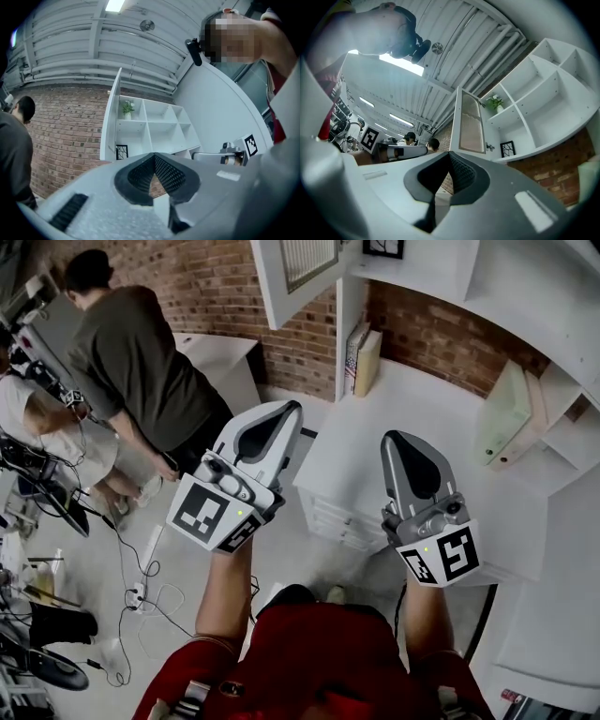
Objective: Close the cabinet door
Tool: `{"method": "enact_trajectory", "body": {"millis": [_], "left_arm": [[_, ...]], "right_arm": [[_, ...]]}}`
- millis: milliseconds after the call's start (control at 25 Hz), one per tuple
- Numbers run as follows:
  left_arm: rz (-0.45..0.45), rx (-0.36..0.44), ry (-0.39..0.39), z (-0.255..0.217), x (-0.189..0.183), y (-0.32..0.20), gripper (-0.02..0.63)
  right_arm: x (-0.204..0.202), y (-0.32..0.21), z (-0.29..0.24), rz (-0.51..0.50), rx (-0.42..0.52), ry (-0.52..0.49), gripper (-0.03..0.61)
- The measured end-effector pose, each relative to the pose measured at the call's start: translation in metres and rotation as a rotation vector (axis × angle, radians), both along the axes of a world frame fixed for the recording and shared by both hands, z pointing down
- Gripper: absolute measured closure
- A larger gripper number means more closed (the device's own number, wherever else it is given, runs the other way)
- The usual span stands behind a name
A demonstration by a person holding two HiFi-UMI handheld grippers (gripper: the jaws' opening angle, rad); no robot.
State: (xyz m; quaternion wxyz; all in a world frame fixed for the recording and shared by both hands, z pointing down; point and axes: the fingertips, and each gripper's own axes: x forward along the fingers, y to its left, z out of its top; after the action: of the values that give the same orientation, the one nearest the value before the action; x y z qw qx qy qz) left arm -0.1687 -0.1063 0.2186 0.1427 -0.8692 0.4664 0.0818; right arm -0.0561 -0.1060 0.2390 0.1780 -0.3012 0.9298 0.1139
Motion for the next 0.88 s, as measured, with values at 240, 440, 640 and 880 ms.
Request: {"method": "enact_trajectory", "body": {"millis": [240,440,640,880], "left_arm": [[-0.009,-0.001,0.006,-0.013,-0.033,-0.036,0.611],[-0.018,0.015,-0.003,-0.025,-0.057,-0.065,0.591],[0.036,0.015,-0.001,-0.032,-0.077,-0.093,0.537],[0.153,-0.002,-0.013,-0.041,-0.087,-0.126,0.465]], "right_arm": [[-0.015,-0.023,-0.005,0.053,0.004,0.007,0.565],[-0.022,-0.038,-0.011,0.104,0.024,0.011,0.566],[-0.034,-0.047,-0.01,0.159,0.035,0.017,0.566],[-0.055,-0.059,-0.015,0.218,0.034,0.016,0.565]]}}
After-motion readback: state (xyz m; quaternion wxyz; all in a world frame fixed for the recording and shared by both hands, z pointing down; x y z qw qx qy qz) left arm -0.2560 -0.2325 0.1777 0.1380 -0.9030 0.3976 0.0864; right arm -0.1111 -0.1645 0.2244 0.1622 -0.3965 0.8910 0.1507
